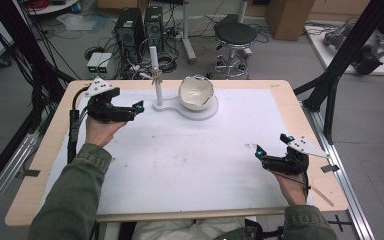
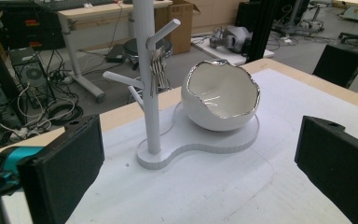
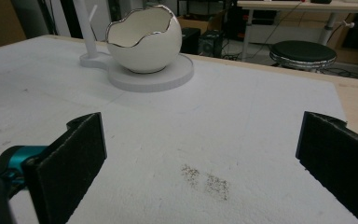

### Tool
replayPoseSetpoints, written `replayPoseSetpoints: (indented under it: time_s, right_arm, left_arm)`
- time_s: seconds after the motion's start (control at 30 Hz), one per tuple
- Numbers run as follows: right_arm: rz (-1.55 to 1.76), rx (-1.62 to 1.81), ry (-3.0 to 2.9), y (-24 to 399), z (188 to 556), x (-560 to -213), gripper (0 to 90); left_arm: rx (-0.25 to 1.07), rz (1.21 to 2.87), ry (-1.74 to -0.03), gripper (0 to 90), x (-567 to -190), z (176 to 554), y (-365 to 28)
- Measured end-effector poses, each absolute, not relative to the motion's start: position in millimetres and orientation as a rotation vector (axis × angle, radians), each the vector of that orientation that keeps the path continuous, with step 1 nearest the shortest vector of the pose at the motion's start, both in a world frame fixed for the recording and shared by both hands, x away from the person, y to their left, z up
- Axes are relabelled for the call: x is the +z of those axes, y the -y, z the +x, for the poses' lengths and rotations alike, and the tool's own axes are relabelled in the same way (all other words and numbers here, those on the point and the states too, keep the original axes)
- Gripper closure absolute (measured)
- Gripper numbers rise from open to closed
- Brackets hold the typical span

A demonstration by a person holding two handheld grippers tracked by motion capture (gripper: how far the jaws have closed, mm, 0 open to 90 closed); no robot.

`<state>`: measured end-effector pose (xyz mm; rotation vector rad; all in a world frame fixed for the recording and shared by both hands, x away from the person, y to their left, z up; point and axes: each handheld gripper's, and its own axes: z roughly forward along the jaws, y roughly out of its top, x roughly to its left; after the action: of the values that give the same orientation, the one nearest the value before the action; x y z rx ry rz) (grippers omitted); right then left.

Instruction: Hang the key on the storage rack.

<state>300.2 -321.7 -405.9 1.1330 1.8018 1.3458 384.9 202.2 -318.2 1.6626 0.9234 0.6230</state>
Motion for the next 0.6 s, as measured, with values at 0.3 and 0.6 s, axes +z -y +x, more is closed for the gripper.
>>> replayPoseSetpoints:
  time_s: [0.3, 0.6]
  right_arm:
    - [1.136, 1.351, -1.802, 321, 301, -406, 0.5]
    - [1.126, 1.347, -1.807, 319, 301, -406, 0.6]
  left_arm:
    - [0.601, 1.644, -0.936, 1.7, -328, 374, -214]
    - [0.599, 1.647, -0.904, 1.7, -327, 360, -220]
